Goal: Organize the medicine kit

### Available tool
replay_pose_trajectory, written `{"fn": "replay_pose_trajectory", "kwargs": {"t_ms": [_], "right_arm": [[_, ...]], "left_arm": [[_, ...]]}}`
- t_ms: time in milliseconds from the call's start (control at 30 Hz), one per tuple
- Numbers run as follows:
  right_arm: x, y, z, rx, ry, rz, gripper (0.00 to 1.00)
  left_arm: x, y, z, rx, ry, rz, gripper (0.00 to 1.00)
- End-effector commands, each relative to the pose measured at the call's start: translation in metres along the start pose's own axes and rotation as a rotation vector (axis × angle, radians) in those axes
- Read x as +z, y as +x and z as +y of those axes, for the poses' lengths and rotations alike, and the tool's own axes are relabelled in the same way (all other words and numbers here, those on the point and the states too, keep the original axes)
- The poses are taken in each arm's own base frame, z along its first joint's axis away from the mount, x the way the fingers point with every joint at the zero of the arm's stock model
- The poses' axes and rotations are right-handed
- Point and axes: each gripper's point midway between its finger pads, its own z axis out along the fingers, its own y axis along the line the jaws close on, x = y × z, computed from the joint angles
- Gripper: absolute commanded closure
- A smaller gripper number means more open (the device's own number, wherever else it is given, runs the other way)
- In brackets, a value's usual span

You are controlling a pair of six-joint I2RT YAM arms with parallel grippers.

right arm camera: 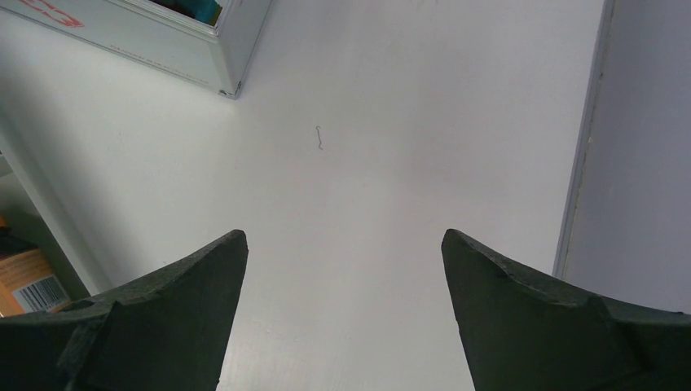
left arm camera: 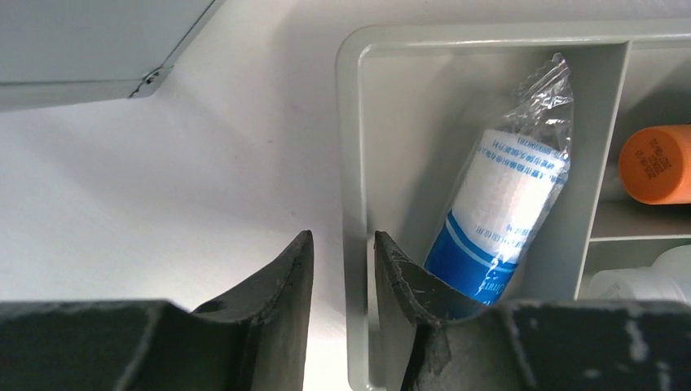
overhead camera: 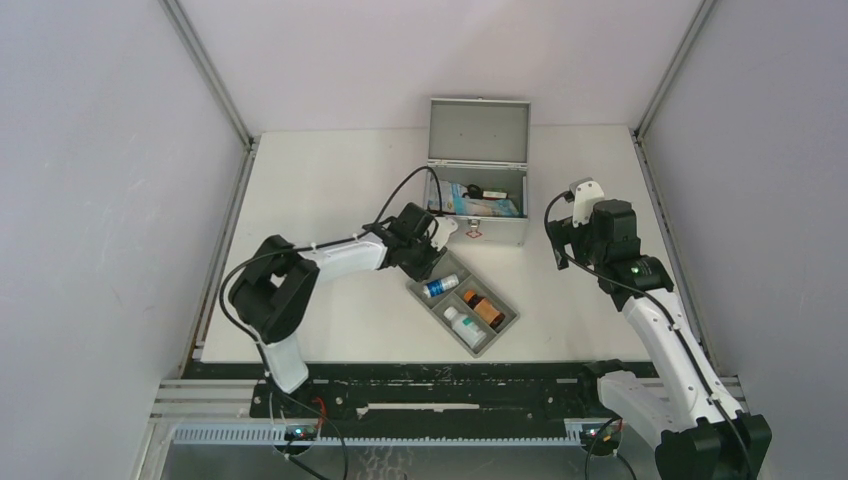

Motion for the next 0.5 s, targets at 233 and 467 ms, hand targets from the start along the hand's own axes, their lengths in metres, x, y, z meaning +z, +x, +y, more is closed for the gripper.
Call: {"fn": "replay_pose_trajectory", "kwargs": {"t_ms": [233, 467], "right_arm": [[-0.003, -0.009, 0.001, -0.004, -0.011, -0.041, 0.12], [-0.003, -0.010, 0.002, -0.005, -0.018, -0.044, 0.12]], "left_arm": [[0.007, -0.033, -0.010, 0.003, 0.089, -0.043, 0.78], [-0.016, -0.038, -0.009, -0.011, 0.083, -0.069, 0.99]]}}
